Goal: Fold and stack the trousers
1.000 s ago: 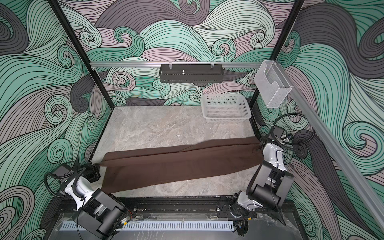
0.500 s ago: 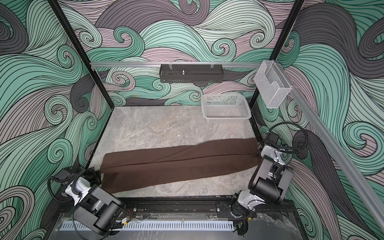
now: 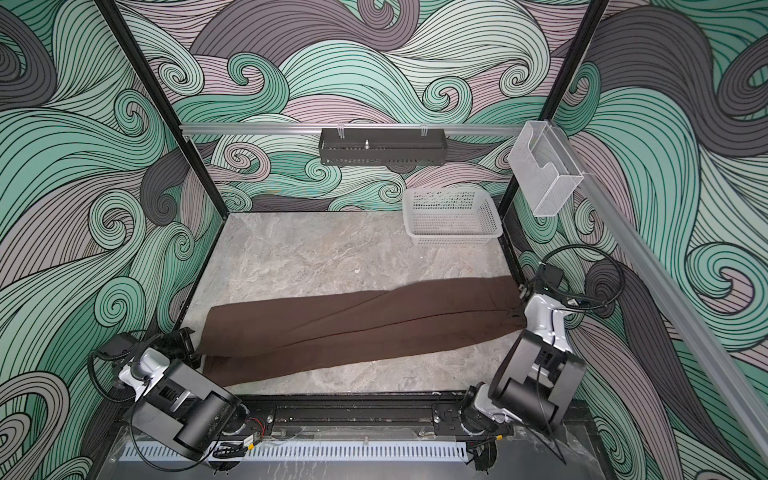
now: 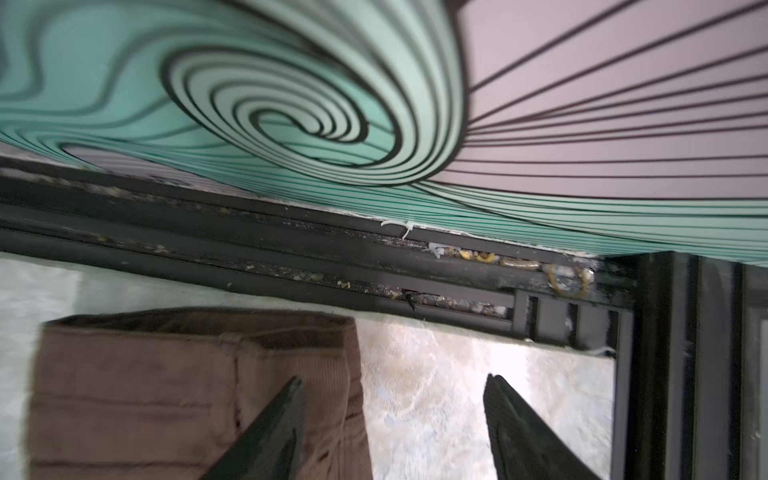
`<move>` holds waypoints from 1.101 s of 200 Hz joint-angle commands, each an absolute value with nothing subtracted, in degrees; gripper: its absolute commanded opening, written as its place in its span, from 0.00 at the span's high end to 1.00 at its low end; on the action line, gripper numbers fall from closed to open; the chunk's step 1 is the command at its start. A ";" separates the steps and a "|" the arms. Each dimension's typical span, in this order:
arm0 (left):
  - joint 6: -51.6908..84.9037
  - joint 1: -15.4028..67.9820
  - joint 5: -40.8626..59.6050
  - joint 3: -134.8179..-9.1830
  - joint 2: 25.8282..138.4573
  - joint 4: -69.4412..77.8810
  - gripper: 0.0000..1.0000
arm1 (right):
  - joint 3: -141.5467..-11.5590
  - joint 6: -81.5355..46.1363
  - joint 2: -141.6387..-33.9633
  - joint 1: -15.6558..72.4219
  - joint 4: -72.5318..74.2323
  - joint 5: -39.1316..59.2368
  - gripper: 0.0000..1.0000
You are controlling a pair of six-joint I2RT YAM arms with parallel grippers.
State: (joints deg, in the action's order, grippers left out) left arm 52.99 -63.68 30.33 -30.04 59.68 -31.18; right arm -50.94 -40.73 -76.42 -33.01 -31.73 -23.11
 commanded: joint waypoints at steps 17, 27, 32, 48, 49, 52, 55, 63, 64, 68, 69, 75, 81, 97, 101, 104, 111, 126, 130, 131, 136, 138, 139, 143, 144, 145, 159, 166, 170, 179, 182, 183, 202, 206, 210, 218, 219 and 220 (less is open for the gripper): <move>54.29 -63.47 35.62 -32.64 56.60 -34.36 0.26 | -51.71 -47.61 -71.95 -32.87 -37.39 -19.38 0.29; 54.34 -63.37 35.72 -32.38 56.63 -34.36 0.26 | -52.11 -49.39 -72.60 -32.67 -38.09 -18.19 0.29; 54.36 -63.29 35.77 -32.26 56.60 -34.29 0.26 | -52.37 -50.16 -73.31 -32.58 -38.35 -17.95 0.30; 54.25 -63.27 35.77 -31.95 56.82 -33.93 0.26 | -53.81 -52.48 -76.82 -32.51 -39.11 -16.16 0.31; 54.24 -63.28 35.77 -31.93 56.80 -33.88 0.26 | -53.89 -52.65 -77.04 -32.52 -39.11 -15.99 0.31; 54.23 -63.27 35.73 -31.91 56.82 -33.84 0.26 | -54.21 -53.09 -77.80 -32.50 -39.16 -15.56 0.31; 54.18 -63.26 35.76 -31.90 56.90 -33.79 0.26 | -54.69 -53.49 -78.58 -32.52 -39.09 -15.03 0.31; 54.06 -63.26 35.80 -31.90 56.87 -33.84 0.26 | -55.86 -54.99 -80.52 -32.45 -39.72 -13.98 0.32; 54.05 -63.27 35.78 -31.90 56.87 -33.84 0.26 | -56.05 -55.18 -80.52 -32.44 -39.92 -13.94 0.32; 53.99 -63.28 35.77 -31.93 56.87 -33.84 0.26 | -56.63 -55.95 -81.64 -32.31 -40.26 -13.62 0.32; 53.98 -63.28 35.73 -31.92 56.87 -33.84 0.26 | -56.79 -56.15 -81.78 -32.24 -40.35 -13.53 0.32; 53.97 -63.29 35.58 -31.99 56.89 -33.95 0.26 | -57.59 -57.22 -83.25 -32.06 -40.66 -12.90 0.33; 53.96 -63.28 35.38 -32.04 56.78 -34.05 0.26 | -58.47 -58.60 -84.49 -31.93 -41.37 -12.25 0.34; 53.96 -63.28 34.94 -32.17 56.53 -34.16 0.26 | -60.77 -61.31 -87.14 -31.26 -43.12 -10.63 0.35; 53.96 -63.27 34.75 -32.17 56.43 -34.21 0.26 | -61.19 -61.84 -87.59 -31.05 -43.37 -10.33 0.35; 53.96 -63.28 34.65 -32.24 56.35 -34.26 0.26 | -61.51 -62.23 -88.04 -30.93 -43.41 -10.13 0.35; 53.81 -63.28 34.39 -32.38 56.34 -34.44 0.26 | -62.01 -63.04 -88.84 -30.59 -43.65 -9.51 0.36; 53.53 -63.28 33.80 -32.52 56.34 -34.80 0.26 | -62.87 -64.72 -90.44 -30.10 -44.21 -8.57 0.38; 53.45 -63.28 33.63 -32.54 56.34 -34.87 0.26 | -63.07 -65.08 -90.96 -30.07 -44.53 -8.35 0.39; 53.44 -63.28 33.56 -32.57 56.34 -34.88 0.26 | -63.13 -65.19 -91.05 -30.02 -44.59 -8.30 0.39; 53.35 -63.28 33.29 -32.67 56.34 -35.05 0.26 | -63.29 -65.64 -91.63 -29.87 -44.81 -8.13 0.39; 53.35 -63.28 33.20 -32.65 56.34 -35.06 0.26 | -63.28 -65.81 -91.84 -29.77 -44.89 -8.16 0.40; 53.31 -63.28 33.12 -32.63 56.34 -35.11 0.26 | -63.24 -65.86 -91.97 -29.74 -44.90 -8.21 0.40; 53.27 -63.28 32.97 -32.77 56.34 -35.15 0.26 | -63.25 -66.22 -92.25 -29.75 -45.04 -8.10 0.41; 53.27 -63.28 32.92 -32.78 56.38 -35.15 0.26 | -63.22 -66.33 -92.31 -29.73 -45.07 -8.05 0.42; 53.31 -63.28 32.85 -32.78 56.41 -35.16 0.26 | -63.16 -66.48 -92.39 -29.72 -45.08 -8.02 0.42; 53.10 -63.28 32.23 -33.02 56.52 -35.63 0.26 | -62.31 -67.63 -93.15 -29.60 -45.04 -7.60 0.48; 53.00 -63.28 31.92 -33.26 56.56 -35.77 0.27 | -61.84 -67.93 -93.28 -29.62 -45.04 -7.69 0.52; 52.92 -63.28 31.78 -33.36 56.61 -35.84 0.27 | -61.56 -68.02 -93.34 -29.70 -45.06 -7.78 0.55; 52.78 -63.28 31.43 -33.70 56.79 -36.05 0.27 | -60.93 -68.27 -93.21 -29.71 -45.09 -8.26 0.62; 52.73 -63.28 31.34 -33.82 56.88 -36.13 0.27 | -60.71 -68.35 -93.06 -29.73 -45.08 -8.38 0.64; 52.73 -63.28 31.31 -33.83 56.87 -36.12 0.27 | -60.59 -68.37 -93.07 -29.76 -45.04 -8.50 0.65; 52.65 -63.28 31.11 -34.34 57.62 -35.96 0.27 | -58.90 -68.55 -91.72 -30.43 -45.09 -8.52 0.88; 52.65 -63.27 31.11 -34.29 57.81 -35.87 0.27 | -58.56 -68.47 -91.18 -30.57 -45.01 -8.61 0.93; 52.65 -63.28 31.03 -34.43 58.03 -35.77 0.27 | -58.10 -68.39 -90.68 -30.74 -45.08 -8.74 0.98; 52.68 -63.28 31.04 -34.41 58.47 -35.59 0.27 | -57.29 -68.01 -89.32 -31.21 -45.05 -9.00 1.00; 52.66 -63.28 31.08 -34.47 58.50 -35.55 0.27 | -57.16 -67.93 -89.18 -31.25 -45.07 -9.07 1.00; 52.65 -63.28 31.10 -34.51 58.56 -35.53 0.27 | -57.10 -67.89 -88.97 -31.27 -45.08 -9.15 1.00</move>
